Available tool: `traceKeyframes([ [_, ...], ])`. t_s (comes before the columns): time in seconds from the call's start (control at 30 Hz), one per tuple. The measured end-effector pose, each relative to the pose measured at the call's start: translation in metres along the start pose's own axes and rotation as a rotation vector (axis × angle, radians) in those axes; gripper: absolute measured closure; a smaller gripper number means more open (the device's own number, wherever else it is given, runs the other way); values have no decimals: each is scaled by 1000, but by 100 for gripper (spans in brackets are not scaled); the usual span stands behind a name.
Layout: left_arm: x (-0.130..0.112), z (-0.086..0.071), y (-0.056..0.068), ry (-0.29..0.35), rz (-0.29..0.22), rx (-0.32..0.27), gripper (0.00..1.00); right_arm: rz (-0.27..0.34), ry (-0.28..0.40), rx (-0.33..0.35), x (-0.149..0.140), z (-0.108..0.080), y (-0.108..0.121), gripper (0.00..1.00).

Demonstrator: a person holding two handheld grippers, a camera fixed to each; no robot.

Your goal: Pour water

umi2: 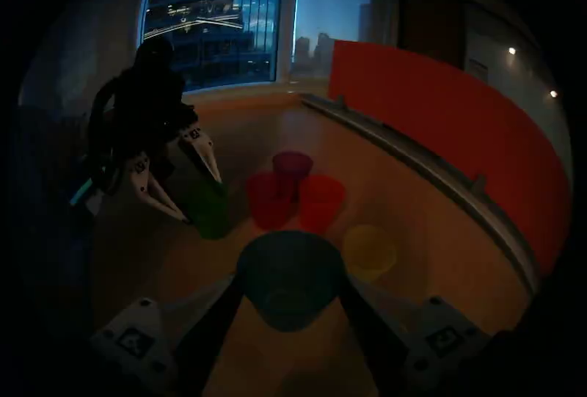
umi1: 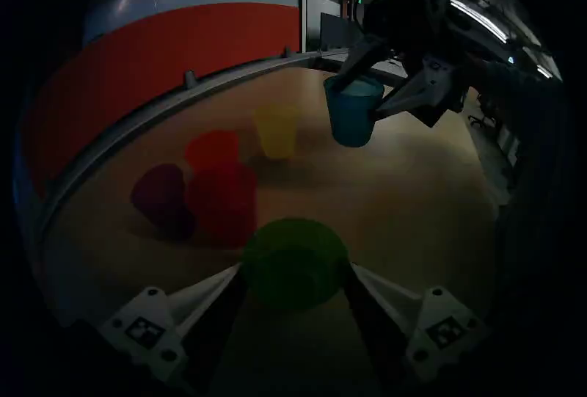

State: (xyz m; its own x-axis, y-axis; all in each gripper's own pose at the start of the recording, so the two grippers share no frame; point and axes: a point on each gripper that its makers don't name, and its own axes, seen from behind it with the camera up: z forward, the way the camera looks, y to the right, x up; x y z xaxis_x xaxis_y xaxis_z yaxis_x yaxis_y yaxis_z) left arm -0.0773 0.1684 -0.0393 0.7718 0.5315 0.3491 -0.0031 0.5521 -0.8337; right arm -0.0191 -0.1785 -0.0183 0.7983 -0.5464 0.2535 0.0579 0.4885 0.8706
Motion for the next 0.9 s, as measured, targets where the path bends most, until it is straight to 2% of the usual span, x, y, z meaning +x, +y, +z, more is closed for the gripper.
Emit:
traceKeyframes([
  [0.3, -3, -2, -1, -3, -26, 1, 12, 4, -4, 3, -4, 5, -4, 5],
  [0.9, -15, -5, 1, -34, -3, 10, 4, 3, -11, -1, -15, 10, -8, 4],
])
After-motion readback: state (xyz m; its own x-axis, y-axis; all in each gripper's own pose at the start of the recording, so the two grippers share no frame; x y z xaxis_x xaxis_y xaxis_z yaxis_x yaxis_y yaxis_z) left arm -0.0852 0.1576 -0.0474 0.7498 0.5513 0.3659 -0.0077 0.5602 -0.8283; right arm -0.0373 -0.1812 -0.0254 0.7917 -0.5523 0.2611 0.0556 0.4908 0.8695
